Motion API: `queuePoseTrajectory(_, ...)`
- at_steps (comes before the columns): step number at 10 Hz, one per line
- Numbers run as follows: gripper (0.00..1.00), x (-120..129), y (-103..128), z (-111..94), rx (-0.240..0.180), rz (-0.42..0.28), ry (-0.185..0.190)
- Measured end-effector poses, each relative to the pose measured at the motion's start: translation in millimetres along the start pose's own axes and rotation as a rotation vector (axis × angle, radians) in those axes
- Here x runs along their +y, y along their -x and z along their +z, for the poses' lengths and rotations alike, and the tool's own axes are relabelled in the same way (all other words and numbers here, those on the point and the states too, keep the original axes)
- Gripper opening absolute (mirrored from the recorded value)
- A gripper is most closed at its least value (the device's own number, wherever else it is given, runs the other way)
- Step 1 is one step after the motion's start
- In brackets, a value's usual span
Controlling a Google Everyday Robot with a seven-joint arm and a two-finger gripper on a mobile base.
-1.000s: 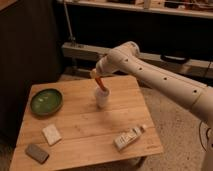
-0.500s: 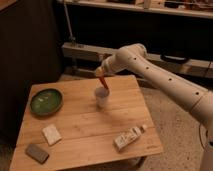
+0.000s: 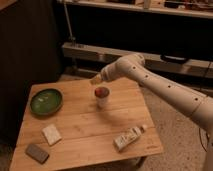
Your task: Place the pepper in the ceramic cup
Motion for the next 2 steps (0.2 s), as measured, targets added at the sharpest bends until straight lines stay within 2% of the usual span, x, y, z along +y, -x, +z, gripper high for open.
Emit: queuePoseTrajectory(2, 0.33, 9.4, -5.9, 1.8, 0.001, -0.002, 0.006)
